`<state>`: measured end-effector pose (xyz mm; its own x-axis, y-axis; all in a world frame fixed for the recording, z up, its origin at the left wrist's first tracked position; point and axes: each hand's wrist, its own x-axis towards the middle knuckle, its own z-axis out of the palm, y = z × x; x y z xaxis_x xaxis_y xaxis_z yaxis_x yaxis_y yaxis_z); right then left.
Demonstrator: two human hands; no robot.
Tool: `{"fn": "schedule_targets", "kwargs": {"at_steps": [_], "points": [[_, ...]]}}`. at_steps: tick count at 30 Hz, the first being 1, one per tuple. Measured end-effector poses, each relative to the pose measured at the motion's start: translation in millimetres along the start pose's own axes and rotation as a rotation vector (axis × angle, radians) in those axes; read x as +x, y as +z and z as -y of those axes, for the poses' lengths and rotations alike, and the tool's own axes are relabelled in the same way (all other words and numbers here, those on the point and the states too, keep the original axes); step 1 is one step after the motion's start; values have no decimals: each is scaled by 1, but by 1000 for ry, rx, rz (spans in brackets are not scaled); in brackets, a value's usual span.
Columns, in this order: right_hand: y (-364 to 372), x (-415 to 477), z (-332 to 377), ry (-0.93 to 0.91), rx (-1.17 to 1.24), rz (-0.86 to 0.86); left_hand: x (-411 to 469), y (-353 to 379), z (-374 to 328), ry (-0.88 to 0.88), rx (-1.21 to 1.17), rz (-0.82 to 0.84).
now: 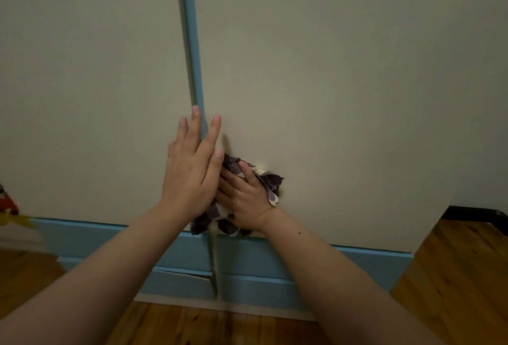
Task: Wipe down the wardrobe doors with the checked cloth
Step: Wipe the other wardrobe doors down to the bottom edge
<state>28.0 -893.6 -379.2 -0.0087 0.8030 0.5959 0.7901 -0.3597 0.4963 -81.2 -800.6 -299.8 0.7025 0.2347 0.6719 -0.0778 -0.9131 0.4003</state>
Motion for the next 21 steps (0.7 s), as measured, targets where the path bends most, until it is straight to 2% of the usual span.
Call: {"fn": "schedule_targets", "kwargs": {"at_steps": [3,8,11,15,21], "points": [[8,0,14,-15,19,36,-13,-9,9,8,17,27],[27,-27,31,-159,21,179,-32,-5,19,-69,37,96],[38,-41,39,-187,11,216,-45,5,25,-86,123,160],[37,-35,42,-221,2,174,-56,11,30,-121,151,170],[-6,9,5,-306,40,-30,-43,0,25,-141,110,79]]}}
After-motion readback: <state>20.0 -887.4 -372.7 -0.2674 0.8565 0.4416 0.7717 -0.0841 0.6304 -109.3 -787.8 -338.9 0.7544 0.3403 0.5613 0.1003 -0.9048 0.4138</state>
